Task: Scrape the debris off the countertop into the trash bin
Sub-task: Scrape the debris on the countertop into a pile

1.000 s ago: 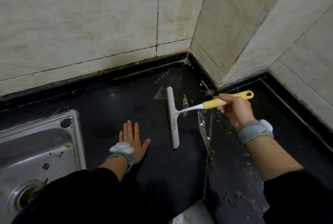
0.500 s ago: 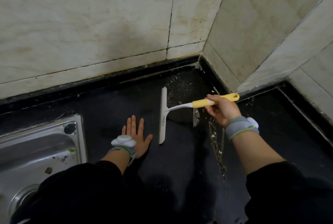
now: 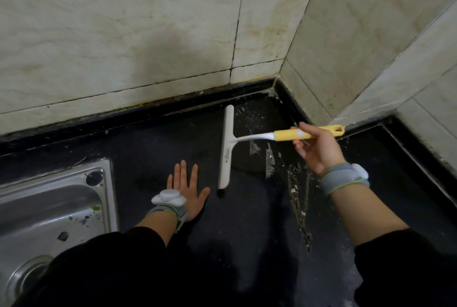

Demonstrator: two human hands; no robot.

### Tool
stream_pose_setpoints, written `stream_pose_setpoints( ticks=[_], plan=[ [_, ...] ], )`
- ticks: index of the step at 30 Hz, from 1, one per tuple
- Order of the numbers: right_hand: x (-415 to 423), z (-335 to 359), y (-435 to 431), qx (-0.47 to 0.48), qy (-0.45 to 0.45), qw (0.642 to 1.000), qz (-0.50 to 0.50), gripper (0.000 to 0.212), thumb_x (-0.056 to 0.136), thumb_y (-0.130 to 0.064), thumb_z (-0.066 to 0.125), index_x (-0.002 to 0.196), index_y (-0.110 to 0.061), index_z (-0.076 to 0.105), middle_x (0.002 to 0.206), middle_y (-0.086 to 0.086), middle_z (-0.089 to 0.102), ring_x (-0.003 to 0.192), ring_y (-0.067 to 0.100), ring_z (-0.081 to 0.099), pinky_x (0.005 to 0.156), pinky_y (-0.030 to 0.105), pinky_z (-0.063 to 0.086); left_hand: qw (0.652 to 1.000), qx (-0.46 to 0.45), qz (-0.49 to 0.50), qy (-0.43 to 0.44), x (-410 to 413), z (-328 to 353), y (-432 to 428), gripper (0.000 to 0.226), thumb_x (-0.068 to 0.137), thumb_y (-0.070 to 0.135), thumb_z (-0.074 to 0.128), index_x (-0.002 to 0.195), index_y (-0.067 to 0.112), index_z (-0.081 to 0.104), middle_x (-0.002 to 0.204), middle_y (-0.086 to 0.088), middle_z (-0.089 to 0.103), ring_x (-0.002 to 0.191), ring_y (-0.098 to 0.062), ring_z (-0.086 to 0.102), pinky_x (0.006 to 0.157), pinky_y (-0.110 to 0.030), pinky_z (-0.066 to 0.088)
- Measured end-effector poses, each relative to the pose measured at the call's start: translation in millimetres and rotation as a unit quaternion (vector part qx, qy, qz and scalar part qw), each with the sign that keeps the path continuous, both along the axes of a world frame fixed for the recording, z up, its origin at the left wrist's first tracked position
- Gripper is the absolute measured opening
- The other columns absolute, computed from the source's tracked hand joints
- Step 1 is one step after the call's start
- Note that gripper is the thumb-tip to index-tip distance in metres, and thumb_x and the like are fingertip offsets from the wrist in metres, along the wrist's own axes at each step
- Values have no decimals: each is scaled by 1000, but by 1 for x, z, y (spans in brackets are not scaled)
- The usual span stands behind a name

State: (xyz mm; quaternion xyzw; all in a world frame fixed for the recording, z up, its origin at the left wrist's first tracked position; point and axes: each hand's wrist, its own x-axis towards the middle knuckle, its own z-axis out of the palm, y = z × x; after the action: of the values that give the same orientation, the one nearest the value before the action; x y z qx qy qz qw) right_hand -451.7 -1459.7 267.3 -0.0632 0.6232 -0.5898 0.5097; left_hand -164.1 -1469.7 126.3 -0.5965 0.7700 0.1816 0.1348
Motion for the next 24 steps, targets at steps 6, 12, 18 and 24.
stream_pose_setpoints(
  ticks=[6, 12, 18, 24],
  plan=[
    [57, -14, -39, -18, -38, 997, -64, 5, 83, -7, 64, 80, -5, 61, 70, 10, 63, 53, 18, 56, 45, 20, 50, 1000, 17, -4, -5, 0, 2, -2, 75, 97, 59, 14, 150, 18, -19, 154, -11, -31, 144, -26, -25, 117, -40, -11],
    [75, -19, -44, -44, -15, 997, -60, 9, 82, 4, 61, 86, -3, 66, 82, 13, 63, 73, 26, 65, 64, 28, 60, 1000, 27, 0, -5, 0, 2, -1, 83, 84, 65, 0, 150, 19, -20, 155, -11, -30, 144, -25, -25, 117, -40, -11],
    [49, -7, -31, -26, 85, 987, -132, 9, 79, 2, 63, 75, -5, 60, 72, 16, 64, 48, 22, 64, 54, 30, 59, 1000, 19, -3, -2, 0, 5, 0, 76, 96, 60, 12, 151, 18, -18, 155, -11, -29, 144, -26, -25, 118, -41, -10],
    [42, 3, -37, -87, 138, 976, -142, 11, 79, 2, 61, 72, -5, 58, 67, 16, 62, 47, 24, 63, 50, 29, 55, 1000, 12, 6, -9, -6, 6, 1, 81, 89, 65, 4, 151, 16, -18, 155, -13, -29, 144, -27, -24, 118, -42, -10]
  ],
)
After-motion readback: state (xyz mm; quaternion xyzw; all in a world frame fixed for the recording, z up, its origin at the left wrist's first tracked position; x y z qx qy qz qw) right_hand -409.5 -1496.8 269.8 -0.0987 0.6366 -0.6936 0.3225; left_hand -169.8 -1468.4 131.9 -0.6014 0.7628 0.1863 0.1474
